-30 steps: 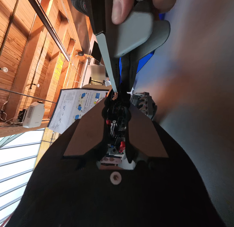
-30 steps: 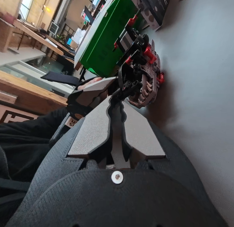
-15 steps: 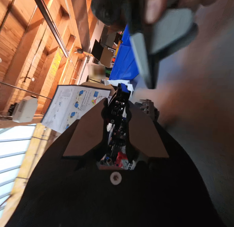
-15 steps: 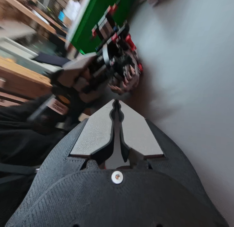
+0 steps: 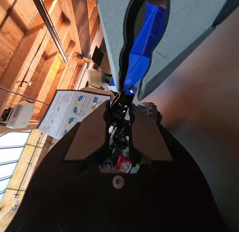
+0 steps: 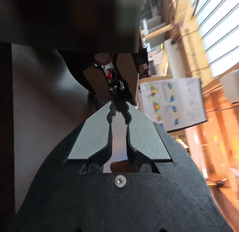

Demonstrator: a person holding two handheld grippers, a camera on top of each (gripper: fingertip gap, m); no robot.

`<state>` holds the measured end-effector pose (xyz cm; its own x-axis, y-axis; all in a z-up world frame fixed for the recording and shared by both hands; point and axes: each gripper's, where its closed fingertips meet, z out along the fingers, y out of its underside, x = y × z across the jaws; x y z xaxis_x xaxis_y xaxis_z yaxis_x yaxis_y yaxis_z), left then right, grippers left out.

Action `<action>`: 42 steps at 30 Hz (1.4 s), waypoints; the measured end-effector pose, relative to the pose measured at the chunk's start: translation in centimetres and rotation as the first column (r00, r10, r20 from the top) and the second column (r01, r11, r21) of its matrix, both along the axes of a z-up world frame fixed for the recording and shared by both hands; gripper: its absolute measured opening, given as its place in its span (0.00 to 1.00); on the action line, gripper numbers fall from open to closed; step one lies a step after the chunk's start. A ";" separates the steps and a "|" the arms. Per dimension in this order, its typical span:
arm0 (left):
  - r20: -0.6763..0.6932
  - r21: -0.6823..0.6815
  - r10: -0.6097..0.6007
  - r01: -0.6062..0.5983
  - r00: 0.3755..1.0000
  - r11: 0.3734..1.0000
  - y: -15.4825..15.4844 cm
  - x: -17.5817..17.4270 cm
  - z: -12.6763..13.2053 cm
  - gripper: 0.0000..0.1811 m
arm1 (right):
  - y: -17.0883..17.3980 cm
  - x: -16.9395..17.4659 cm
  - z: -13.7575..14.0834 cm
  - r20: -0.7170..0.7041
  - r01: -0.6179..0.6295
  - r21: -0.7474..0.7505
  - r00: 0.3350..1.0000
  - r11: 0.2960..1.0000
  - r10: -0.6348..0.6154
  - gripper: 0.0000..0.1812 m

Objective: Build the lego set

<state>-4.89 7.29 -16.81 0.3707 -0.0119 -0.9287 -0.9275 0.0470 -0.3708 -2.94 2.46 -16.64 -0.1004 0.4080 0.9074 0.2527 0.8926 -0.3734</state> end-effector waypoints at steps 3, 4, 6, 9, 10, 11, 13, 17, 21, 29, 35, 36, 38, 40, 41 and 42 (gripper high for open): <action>0.016 -0.003 -0.006 0.006 1.000 1.000 -0.1 0.0 0.1 0.13 | -0.7 -0.3 0.5 -0.062 -0.011 0.172 0.998 0.985 0.022 0.00; 0.021 -0.001 -0.002 0.002 1.000 1.000 0.0 0.0 0.1 0.14 | -0.7 -0.4 0.5 -0.075 -0.012 0.217 0.997 0.976 0.029 0.00; 0.047 -0.005 -0.002 0.002 0.999 1.000 0.0 -0.2 0.3 0.14 | -0.7 -0.6 0.7 -0.097 -0.018 0.281 0.994 0.959 0.047 0.00; 0.053 -0.009 -0.003 0.004 0.999 1.000 -0.1 -0.2 0.3 0.14 | -0.7 -0.6 0.8 -0.094 -0.013 0.296 0.995 0.955 0.043 0.00; 0.050 -0.011 -0.004 0.005 0.999 1.000 -0.1 -0.2 0.2 0.14 | -0.7 -0.6 0.8 -0.084 -0.016 0.287 0.996 0.958 0.042 0.00; 0.049 -0.012 -0.004 0.004 0.999 1.000 0.0 -0.1 0.2 0.14 | -0.7 -0.6 0.7 -0.071 -0.023 0.279 0.996 0.960 0.044 0.00; 0.053 -0.010 0.003 -0.003 0.999 1.000 0.0 -0.2 0.3 0.14 | -0.6 -0.6 0.7 -0.054 -0.031 0.262 0.997 0.965 0.047 0.00; 0.060 -0.010 0.005 -0.004 0.998 1.000 0.0 -0.3 0.3 0.14 | -0.5 -0.5 1.0 -0.063 -0.024 0.234 0.997 0.972 0.040 0.02; 0.056 -0.016 0.002 -0.001 0.998 1.000 0.1 -0.2 0.2 0.14 | 0.1 -0.7 0.3 -0.027 -0.005 0.230 1.000 0.973 0.011 0.03; 0.063 -0.004 -0.003 0.003 0.998 1.000 0.0 -0.1 0.5 0.14 | 0.6 -1.4 0.5 -0.008 0.012 0.204 1.000 0.979 -0.010 0.03; 0.162 0.020 -0.047 0.044 0.986 0.999 -0.3 0.0 1.5 0.14 | 0.4 -1.3 1.9 -0.034 -0.021 -0.113 0.999 0.993 0.017 0.04; 0.151 0.022 -0.049 0.046 0.987 0.999 -0.3 0.0 1.5 0.14 | 0.3 -1.3 1.9 -0.033 -0.024 -0.071 0.999 0.997 0.022 0.04; 0.130 0.025 -0.056 0.053 0.990 0.998 -0.5 0.0 1.5 0.13 | 0.3 -1.2 1.8 -0.032 -0.048 -0.017 0.998 0.999 0.047 0.03; 0.131 0.019 -0.052 0.050 0.990 0.999 -0.3 0.1 1.5 0.13 | 0.6 -0.9 1.9 -0.029 -0.062 -0.035 0.998 0.997 0.061 0.04; 0.123 0.021 -0.055 0.053 0.991 0.998 -0.3 0.2 1.5 0.13 | 0.6 -0.8 1.8 -0.024 -0.062 -0.007 0.998 0.998 0.062 0.04; 0.120 0.019 -0.063 0.061 0.991 0.998 -0.4 0.3 1.4 0.13 | 0.5 -0.7 1.7 -0.016 -0.061 0.042 0.998 0.997 0.062 0.03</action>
<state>-4.58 6.89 -15.42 0.4789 -0.0245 -0.8775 -0.8713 0.1093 -0.4785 -3.60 3.00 -14.93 -0.1079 0.3637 0.9252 0.1908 0.9209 -0.3398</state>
